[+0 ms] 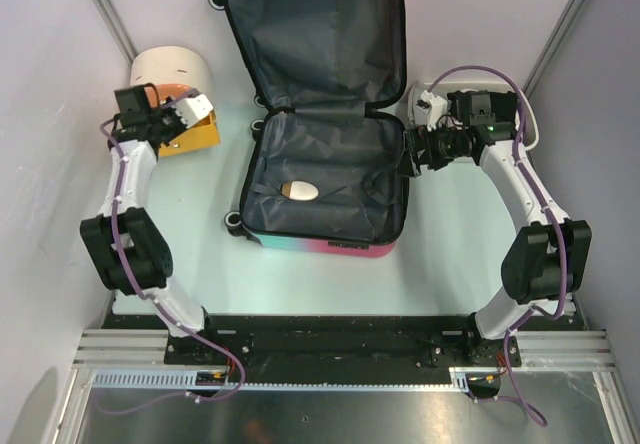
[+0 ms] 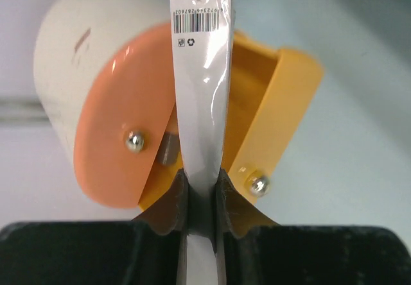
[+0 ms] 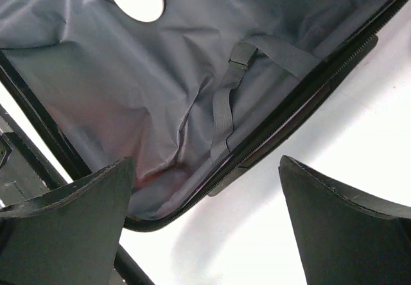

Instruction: Open, take out, and arrange the luggage

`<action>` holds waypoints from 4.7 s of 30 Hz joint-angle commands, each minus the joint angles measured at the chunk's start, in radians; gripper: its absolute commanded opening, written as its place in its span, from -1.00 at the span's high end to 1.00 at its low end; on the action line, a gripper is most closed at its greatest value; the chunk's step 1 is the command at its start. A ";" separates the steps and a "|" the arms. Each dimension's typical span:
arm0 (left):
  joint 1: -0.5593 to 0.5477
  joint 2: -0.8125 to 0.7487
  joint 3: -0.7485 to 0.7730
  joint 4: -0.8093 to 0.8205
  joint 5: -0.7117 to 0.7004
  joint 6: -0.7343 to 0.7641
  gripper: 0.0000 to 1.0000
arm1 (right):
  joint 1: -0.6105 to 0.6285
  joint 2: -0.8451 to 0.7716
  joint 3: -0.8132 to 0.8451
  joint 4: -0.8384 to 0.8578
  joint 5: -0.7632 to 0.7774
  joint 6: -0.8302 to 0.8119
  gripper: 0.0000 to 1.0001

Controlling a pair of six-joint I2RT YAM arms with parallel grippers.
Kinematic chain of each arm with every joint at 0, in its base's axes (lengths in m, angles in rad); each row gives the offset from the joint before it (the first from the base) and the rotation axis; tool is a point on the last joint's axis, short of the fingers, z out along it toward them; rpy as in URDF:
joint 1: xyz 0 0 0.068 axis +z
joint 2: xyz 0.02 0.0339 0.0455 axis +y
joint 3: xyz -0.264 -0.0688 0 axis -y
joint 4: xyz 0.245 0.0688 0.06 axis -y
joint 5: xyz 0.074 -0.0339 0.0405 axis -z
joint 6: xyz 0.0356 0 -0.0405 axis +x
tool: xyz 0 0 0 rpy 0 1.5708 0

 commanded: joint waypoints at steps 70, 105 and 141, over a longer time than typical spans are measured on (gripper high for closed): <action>-0.577 0.386 0.047 -0.146 -0.078 -0.410 0.21 | 0.000 -0.060 -0.012 -0.020 0.021 -0.024 -0.99; -0.304 0.099 0.251 -0.141 0.140 -0.942 -0.26 | 0.008 -0.030 0.008 0.003 0.001 -0.011 -0.99; 0.184 0.348 0.523 -0.054 0.014 -1.393 0.05 | 0.023 -0.023 0.014 0.000 0.029 -0.007 -0.99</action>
